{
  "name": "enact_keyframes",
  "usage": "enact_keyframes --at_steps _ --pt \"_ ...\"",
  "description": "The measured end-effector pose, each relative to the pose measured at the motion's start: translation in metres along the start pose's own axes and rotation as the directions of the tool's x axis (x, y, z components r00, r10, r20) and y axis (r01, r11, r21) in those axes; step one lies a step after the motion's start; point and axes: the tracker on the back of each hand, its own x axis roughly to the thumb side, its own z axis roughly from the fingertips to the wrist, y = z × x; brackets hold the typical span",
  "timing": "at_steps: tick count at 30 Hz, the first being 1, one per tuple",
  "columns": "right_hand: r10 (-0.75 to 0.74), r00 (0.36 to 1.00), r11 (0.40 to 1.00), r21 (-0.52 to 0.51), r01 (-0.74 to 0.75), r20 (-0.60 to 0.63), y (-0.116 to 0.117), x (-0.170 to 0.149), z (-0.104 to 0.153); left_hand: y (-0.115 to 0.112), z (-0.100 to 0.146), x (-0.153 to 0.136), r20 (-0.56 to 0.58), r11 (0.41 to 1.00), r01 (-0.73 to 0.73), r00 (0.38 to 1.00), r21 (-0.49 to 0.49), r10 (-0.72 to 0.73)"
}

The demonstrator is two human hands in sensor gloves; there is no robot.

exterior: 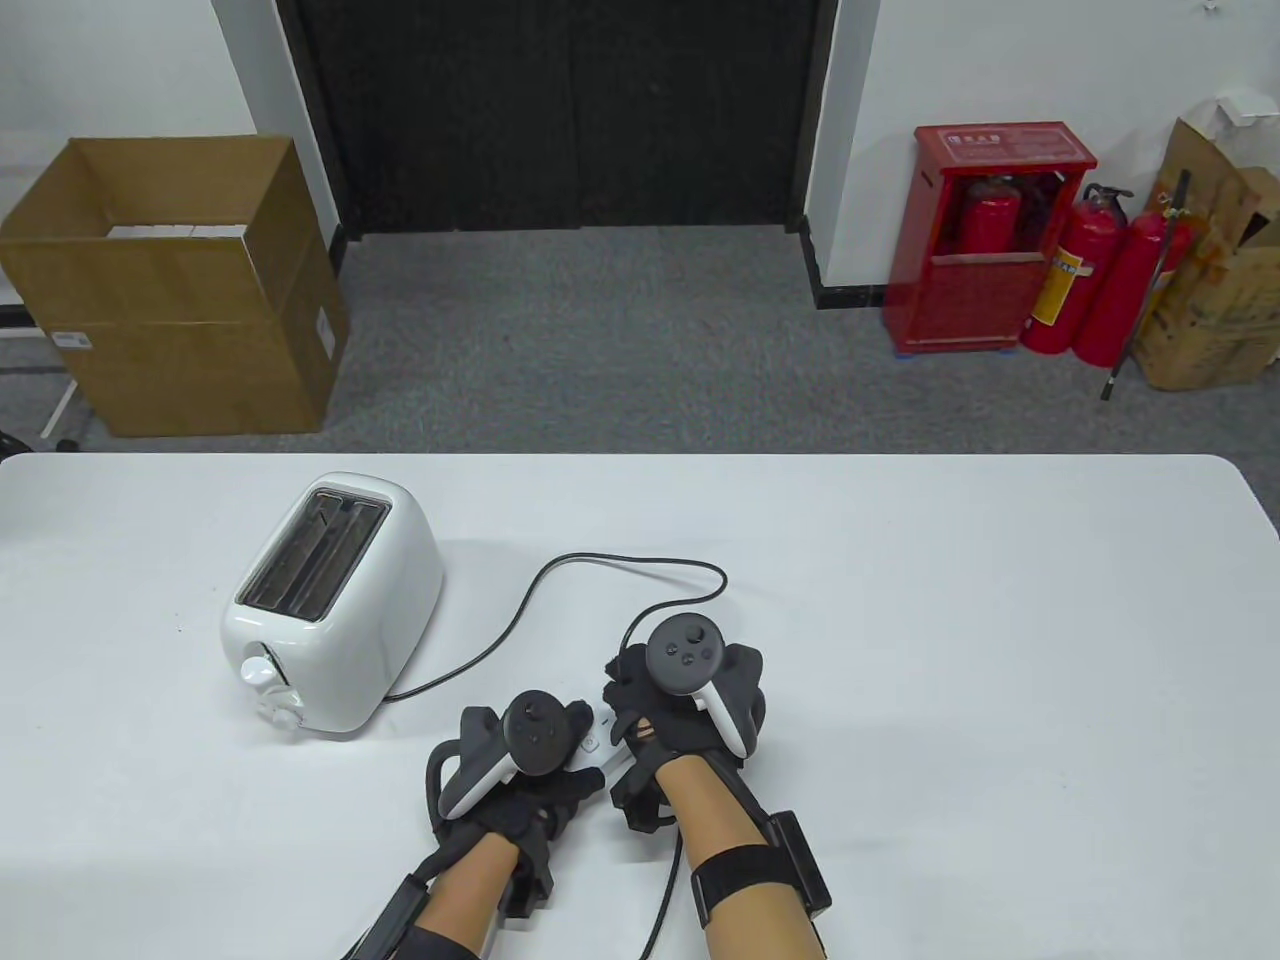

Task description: Plug the toaster into the power strip

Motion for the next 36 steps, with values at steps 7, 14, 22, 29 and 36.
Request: enact_keyframes --at_steps 7,14,22,29,36 --pt "0.075 0.997 0.997 -0.026 -0.074 0.028 0.003 0.005 0.002 0.000 0.000 0.002 -0.002 1.000 0.022 1.000 0.007 -0.022" --pt "0.143 0.990 0.990 0.016 -0.143 0.018 0.007 0.002 0.002 0.000 0.001 0.001 -0.014 0.999 0.035 0.999 0.028 -0.035" --pt "0.092 0.996 0.996 0.005 -0.092 0.001 0.012 -0.003 -0.002 -0.001 0.002 -0.001 -0.020 0.999 0.025 1.000 0.041 -0.024" --pt "0.069 0.996 0.997 0.028 -0.068 -0.048 0.012 -0.008 -0.005 -0.002 0.002 -0.001 -0.014 0.999 0.025 1.000 0.039 -0.025" --pt "0.138 0.981 0.968 0.227 -0.105 -0.138 0.007 -0.011 -0.002 -0.001 0.002 0.000 -0.016 0.999 0.049 0.999 0.013 -0.049"
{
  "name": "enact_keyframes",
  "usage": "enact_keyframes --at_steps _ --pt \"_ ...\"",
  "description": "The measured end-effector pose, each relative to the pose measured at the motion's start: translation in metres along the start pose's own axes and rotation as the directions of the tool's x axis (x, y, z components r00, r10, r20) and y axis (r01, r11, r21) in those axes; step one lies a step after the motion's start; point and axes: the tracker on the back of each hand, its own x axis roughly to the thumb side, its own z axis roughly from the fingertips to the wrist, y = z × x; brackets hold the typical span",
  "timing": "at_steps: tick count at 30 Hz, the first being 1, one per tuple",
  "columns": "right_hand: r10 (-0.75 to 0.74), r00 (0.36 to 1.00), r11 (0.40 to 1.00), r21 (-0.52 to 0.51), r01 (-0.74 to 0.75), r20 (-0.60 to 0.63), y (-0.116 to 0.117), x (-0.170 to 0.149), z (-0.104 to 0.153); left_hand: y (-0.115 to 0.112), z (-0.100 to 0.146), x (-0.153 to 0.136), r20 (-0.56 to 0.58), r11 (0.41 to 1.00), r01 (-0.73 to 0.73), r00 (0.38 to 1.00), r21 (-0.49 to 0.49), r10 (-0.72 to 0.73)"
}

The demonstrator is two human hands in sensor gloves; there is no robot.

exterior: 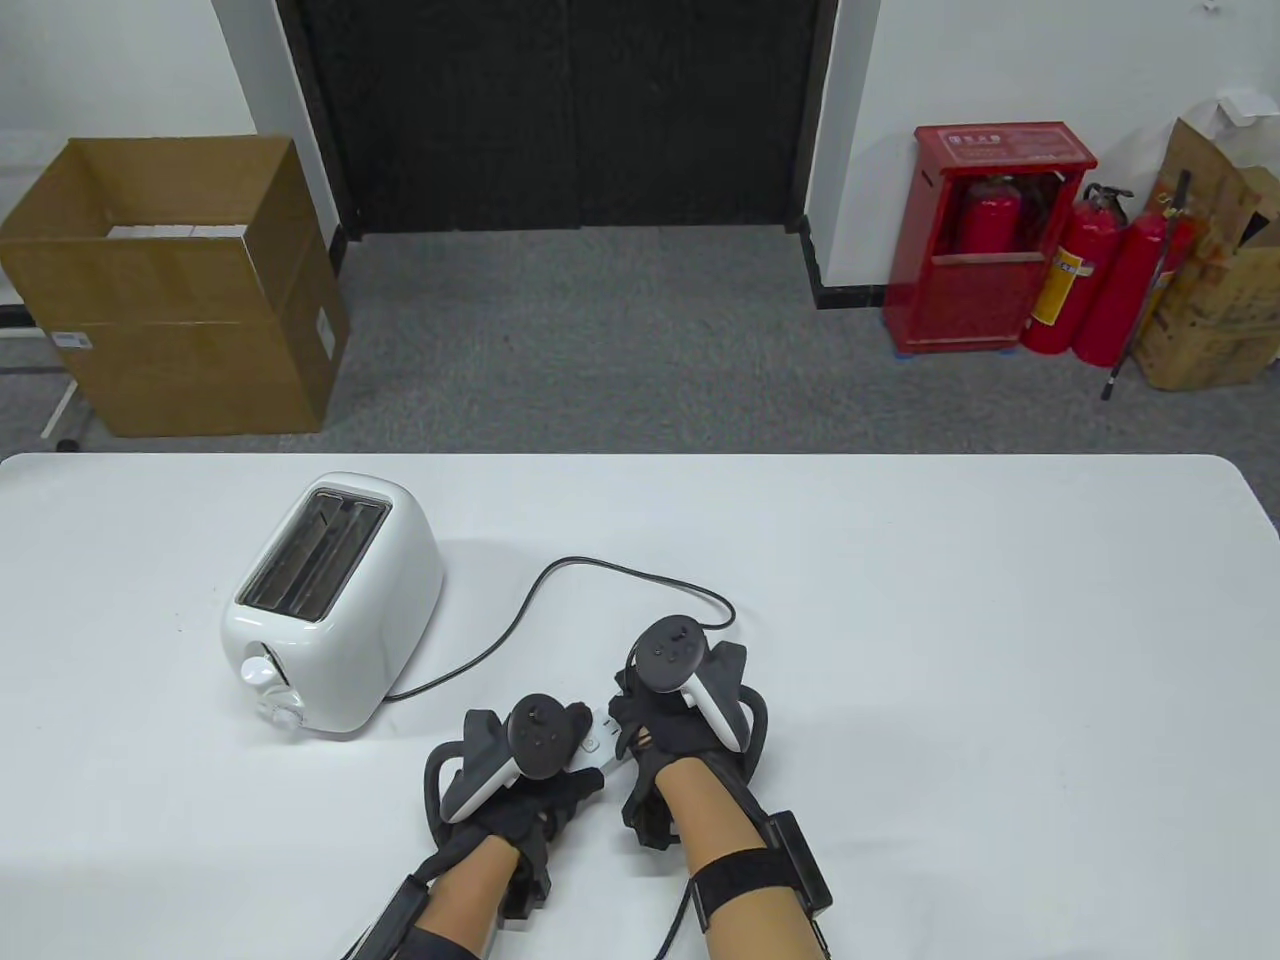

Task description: Plug the toaster into the power strip

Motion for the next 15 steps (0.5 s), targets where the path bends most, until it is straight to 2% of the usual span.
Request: enact_keyframes --at_steps 3,9,11,15 --pt "-0.008 1.000 0.999 0.048 0.010 -0.030 -0.003 -0.006 0.004 0.000 0.000 0.001 -0.008 1.000 0.005 1.000 -0.015 -0.005" --pt "-0.039 0.999 0.999 0.018 0.039 0.017 -0.019 -0.022 0.025 0.008 -0.003 0.001 0.013 0.992 0.000 1.000 -0.129 0.001" --pt "-0.018 0.998 0.999 -0.027 0.019 0.056 -0.029 -0.023 0.034 0.019 -0.001 -0.001 0.017 0.995 -0.010 1.000 -0.095 0.011" --pt "0.088 0.985 0.980 -0.190 -0.059 0.150 -0.048 -0.025 0.054 0.056 0.014 -0.007 0.046 0.997 0.050 0.998 0.051 -0.052"
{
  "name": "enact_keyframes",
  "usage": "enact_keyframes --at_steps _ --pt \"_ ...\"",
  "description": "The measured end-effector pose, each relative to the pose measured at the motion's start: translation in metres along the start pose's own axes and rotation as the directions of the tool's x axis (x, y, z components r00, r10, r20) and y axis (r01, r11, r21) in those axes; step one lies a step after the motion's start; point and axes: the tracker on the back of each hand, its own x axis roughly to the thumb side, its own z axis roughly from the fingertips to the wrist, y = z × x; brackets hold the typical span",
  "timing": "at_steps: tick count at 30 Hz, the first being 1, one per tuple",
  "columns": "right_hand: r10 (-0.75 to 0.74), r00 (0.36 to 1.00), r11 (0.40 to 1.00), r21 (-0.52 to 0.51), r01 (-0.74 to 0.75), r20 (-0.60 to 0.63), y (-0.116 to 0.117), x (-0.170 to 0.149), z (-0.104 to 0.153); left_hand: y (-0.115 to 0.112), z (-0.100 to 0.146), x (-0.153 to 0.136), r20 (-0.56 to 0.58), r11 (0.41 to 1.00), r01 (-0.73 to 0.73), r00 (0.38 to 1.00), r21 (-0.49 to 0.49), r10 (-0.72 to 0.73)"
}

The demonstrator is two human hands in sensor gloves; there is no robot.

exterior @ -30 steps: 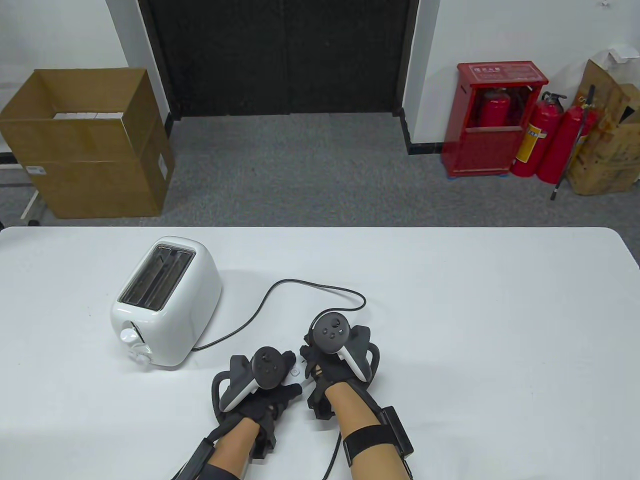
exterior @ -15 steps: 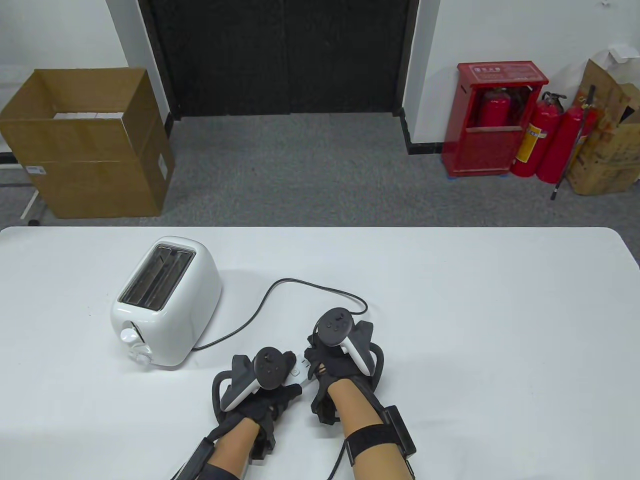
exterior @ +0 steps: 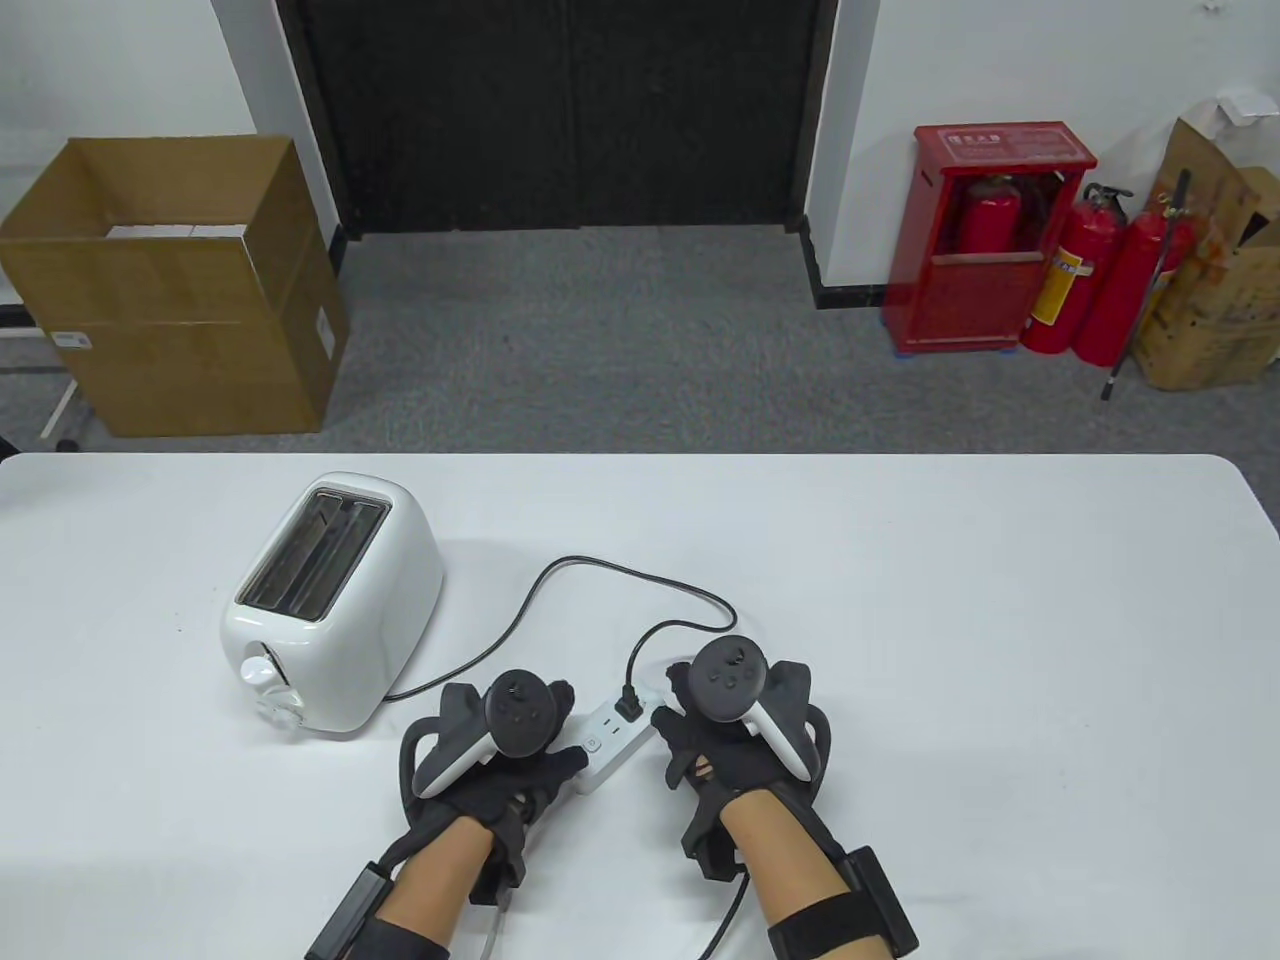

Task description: Plug the toaster into the power strip

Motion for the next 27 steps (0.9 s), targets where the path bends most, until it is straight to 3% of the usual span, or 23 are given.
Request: enact_keyframes --at_steps 4,7,11,14,27 --pt "0.067 0.994 0.993 -0.106 -0.058 0.082 -0.010 -0.002 0.014 0.026 0.017 -0.013 0.013 0.983 0.077 0.997 0.167 -0.080" --pt "0.113 0.986 0.988 -0.114 -0.100 0.118 -0.004 -0.004 0.020 0.029 0.023 -0.025 0.024 0.973 0.102 0.994 0.208 -0.109" --pt "0.193 0.973 0.980 -0.064 -0.187 0.122 0.015 -0.013 0.020 0.013 0.027 -0.042 0.004 0.968 0.178 0.983 0.178 -0.182" --pt "0.207 0.973 0.978 -0.007 -0.207 0.103 0.022 -0.019 0.019 0.000 0.027 -0.051 -0.012 0.979 0.181 0.983 0.089 -0.181" --pt "0.195 0.975 0.980 0.019 -0.198 0.106 0.030 -0.025 0.017 -0.005 0.030 -0.054 -0.011 0.978 0.191 0.982 0.085 -0.190"
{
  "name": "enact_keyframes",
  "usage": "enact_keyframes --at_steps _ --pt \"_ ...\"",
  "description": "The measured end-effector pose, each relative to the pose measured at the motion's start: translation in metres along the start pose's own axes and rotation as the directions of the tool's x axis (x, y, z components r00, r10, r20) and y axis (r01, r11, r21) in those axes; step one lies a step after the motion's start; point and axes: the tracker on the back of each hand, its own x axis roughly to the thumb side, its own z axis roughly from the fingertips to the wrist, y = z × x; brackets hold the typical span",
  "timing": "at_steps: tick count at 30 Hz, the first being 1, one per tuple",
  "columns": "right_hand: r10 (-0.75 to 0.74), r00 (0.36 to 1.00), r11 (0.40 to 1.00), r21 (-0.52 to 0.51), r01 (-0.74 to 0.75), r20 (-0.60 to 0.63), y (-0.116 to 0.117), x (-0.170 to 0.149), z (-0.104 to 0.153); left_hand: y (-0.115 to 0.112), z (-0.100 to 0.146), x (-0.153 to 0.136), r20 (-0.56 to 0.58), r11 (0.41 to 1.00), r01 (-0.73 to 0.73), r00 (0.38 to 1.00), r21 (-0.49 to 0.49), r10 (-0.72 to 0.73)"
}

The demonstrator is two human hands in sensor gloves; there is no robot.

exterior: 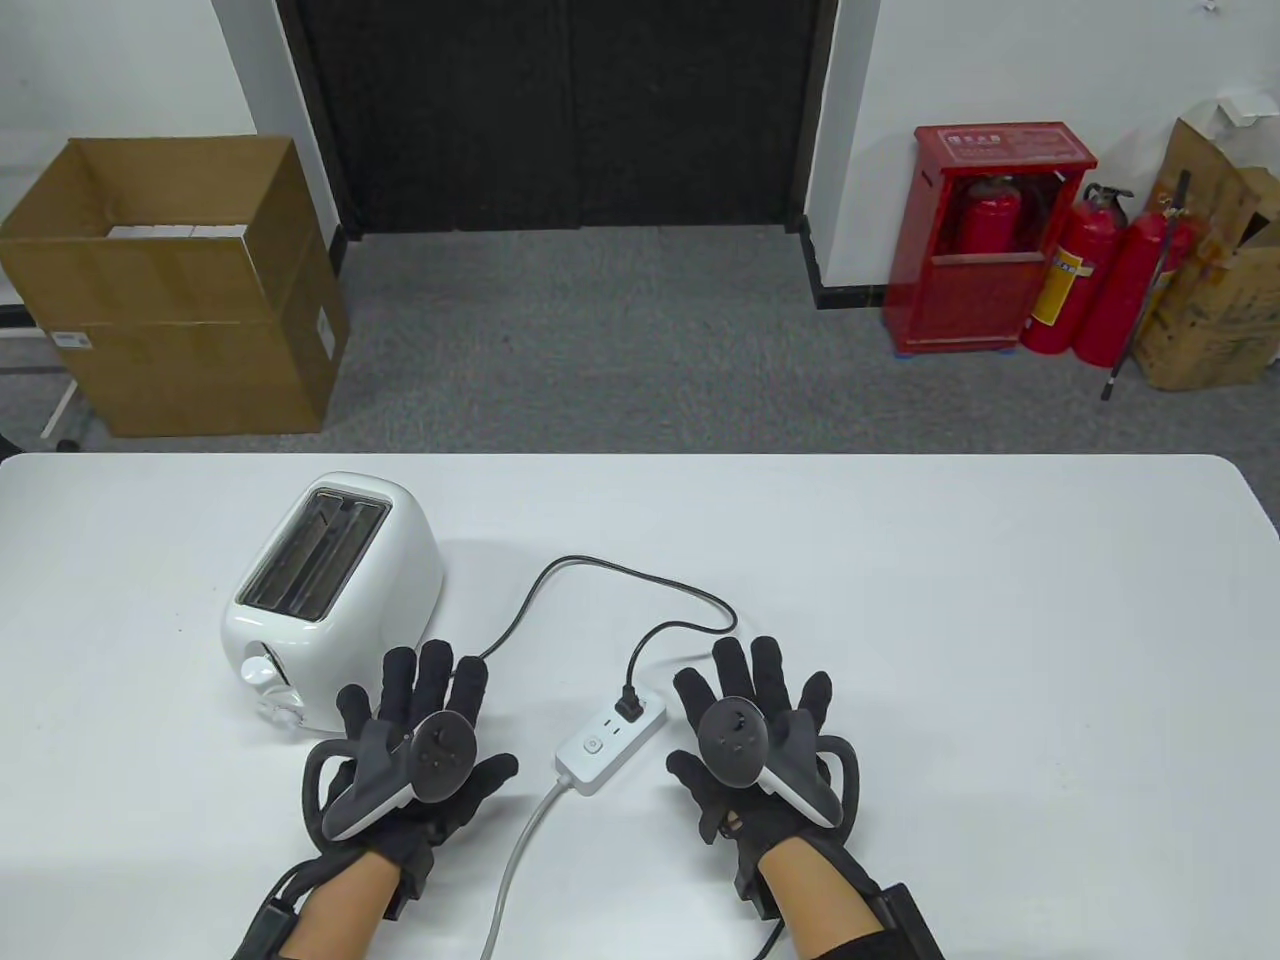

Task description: Plug the toaster into the power strip

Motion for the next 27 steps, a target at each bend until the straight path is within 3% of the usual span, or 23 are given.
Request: enact_keyframes --at_steps 27 --pt "0.004 1.000 0.999 0.035 -0.004 0.014 0.0045 0.0050 0.0006 -0.0061 -0.0011 0.0028 0.006 1.000 0.006 1.000 -0.022 -0.006"
